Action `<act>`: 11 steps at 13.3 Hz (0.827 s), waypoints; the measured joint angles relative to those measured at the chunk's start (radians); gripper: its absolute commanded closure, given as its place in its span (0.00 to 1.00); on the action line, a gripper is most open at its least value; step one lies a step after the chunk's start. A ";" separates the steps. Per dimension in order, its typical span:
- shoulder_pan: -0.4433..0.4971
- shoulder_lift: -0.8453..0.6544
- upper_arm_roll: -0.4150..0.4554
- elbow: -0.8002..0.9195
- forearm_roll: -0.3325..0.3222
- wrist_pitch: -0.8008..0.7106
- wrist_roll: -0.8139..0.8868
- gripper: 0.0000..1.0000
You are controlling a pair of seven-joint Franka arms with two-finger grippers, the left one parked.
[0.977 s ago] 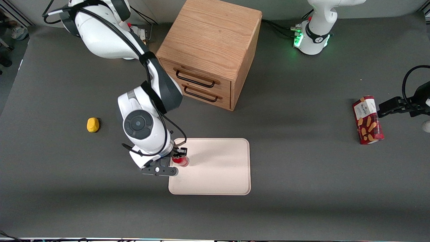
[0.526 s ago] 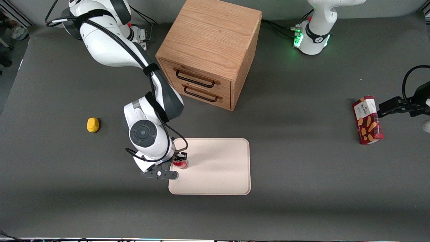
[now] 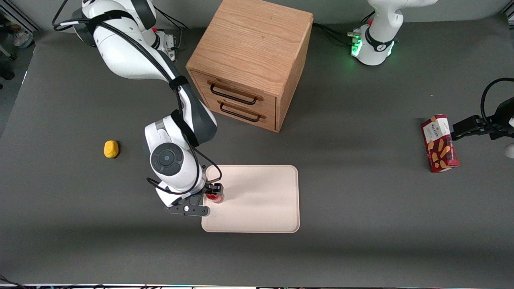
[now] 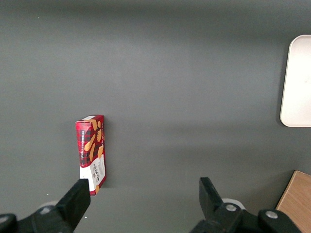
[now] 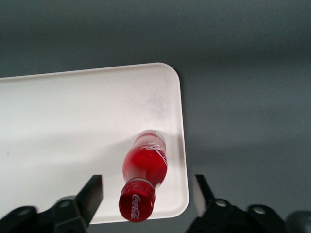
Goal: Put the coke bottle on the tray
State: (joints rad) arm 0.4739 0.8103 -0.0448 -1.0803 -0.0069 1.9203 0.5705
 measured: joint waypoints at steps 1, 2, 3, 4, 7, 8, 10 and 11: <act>0.000 -0.011 -0.001 0.001 0.000 -0.008 0.000 0.00; 0.000 -0.029 -0.001 0.003 0.000 -0.038 0.000 0.00; -0.001 -0.055 -0.001 0.007 0.000 -0.077 0.000 0.00; -0.002 -0.090 -0.002 0.010 0.000 -0.121 0.000 0.00; -0.012 -0.225 -0.002 0.014 0.001 -0.273 0.000 0.00; -0.013 -0.269 -0.002 0.014 0.002 -0.319 0.000 0.00; -0.013 -0.347 -0.002 0.014 0.002 -0.430 0.000 0.00; -0.013 -0.382 -0.002 0.014 0.002 -0.488 0.000 0.00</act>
State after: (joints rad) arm 0.4611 0.4285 -0.0468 -1.0659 -0.0046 1.4322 0.5708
